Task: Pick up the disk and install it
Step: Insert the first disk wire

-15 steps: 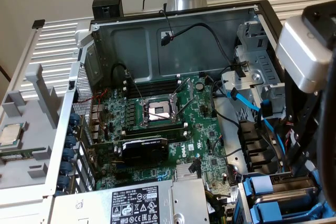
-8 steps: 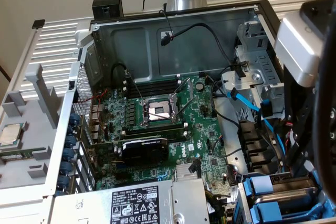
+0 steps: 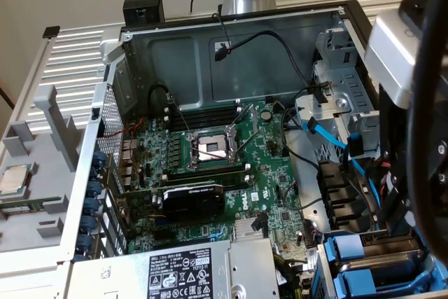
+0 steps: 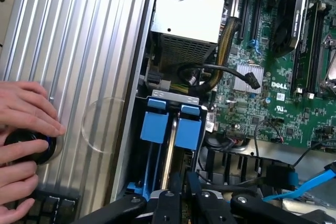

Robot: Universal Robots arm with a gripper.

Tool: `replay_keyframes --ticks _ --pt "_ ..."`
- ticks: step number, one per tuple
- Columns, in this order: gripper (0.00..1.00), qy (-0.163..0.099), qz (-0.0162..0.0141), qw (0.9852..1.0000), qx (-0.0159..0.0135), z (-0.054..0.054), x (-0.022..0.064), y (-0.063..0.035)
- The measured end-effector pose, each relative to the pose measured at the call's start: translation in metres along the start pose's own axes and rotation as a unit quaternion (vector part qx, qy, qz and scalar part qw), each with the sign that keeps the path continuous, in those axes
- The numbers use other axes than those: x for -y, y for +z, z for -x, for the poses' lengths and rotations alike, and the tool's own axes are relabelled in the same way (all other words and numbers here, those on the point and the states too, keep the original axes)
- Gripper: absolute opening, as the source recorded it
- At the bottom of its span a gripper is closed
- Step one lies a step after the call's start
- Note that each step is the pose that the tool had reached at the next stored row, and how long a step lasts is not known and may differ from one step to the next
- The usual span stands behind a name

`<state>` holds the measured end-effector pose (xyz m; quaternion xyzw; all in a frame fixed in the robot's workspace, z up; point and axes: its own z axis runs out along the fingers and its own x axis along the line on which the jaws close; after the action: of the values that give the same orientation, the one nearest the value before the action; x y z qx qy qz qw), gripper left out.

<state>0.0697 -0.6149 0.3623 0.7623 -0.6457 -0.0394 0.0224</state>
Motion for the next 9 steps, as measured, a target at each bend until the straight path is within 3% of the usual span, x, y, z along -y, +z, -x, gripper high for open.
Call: replay_keyframes --ticks 2,5,6,9 --pt "0.17 0.0 0.0011 1.0 -0.0058 0.005 0.0011 0.0" --pt "0.17 0.002 0.007 0.9998 -0.0191 0.011 0.0021 0.0001" --pt "0.17 0.002 0.0099 0.9996 -0.0249 0.013 0.0025 0.0003" --pt "0.17 0.005 0.0166 0.9987 -0.0473 0.018 0.0035 0.0004"
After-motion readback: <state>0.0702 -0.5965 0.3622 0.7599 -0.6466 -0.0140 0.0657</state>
